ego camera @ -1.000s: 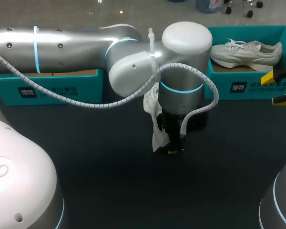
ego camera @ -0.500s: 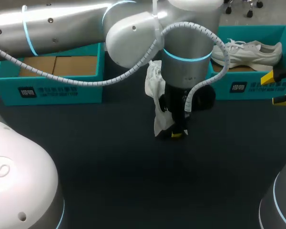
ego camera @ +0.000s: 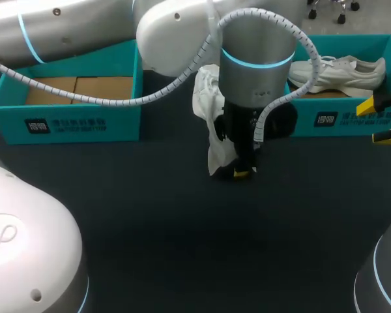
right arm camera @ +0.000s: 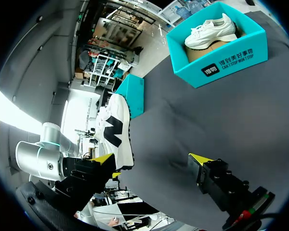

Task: Take the shoe out of the shoebox, open the shoe tongue, remove and reinsert the insole, then place the shoe into the shoebox

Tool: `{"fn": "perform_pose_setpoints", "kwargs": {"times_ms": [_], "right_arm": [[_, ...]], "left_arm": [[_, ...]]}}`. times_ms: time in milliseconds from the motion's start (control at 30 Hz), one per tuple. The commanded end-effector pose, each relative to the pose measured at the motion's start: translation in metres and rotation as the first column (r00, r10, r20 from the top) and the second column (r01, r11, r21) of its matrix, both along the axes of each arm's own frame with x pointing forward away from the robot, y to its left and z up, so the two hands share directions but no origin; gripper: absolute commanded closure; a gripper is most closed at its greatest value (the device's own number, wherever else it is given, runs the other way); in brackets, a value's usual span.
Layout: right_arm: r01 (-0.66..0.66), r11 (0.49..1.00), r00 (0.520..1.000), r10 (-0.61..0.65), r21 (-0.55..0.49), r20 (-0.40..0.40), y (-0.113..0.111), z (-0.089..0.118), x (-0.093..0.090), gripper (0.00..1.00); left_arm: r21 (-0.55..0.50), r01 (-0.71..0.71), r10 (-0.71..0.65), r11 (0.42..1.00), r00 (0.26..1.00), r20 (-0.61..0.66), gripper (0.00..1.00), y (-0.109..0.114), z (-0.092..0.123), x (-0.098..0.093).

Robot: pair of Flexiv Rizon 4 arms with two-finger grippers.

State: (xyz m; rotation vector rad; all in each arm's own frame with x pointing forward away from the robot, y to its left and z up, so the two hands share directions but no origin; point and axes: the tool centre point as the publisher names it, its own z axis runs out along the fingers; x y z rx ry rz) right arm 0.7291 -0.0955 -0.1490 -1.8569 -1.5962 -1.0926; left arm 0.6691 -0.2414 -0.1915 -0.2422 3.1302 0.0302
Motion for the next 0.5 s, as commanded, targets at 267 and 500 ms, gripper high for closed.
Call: {"fn": "perform_pose_setpoints", "kwargs": {"times_ms": [267, 500], "right_arm": [[0.001, 1.0, 1.0, -0.001, -0.002, -0.002, 0.0, 0.0, 0.0, 0.0], [0.001, 1.0, 1.0, -0.001, -0.002, -0.002, 0.0, 0.0, 0.0, 0.0]], "left_arm": [[-0.031, 0.028, -0.028, 0.999, 1.0, -0.008, 1.0, 0.022, 0.001, 0.003], [-0.047, 0.059, -0.062, 0.997, 0.996, -0.065, 1.0, 0.076, 0.002, 0.017]]}}
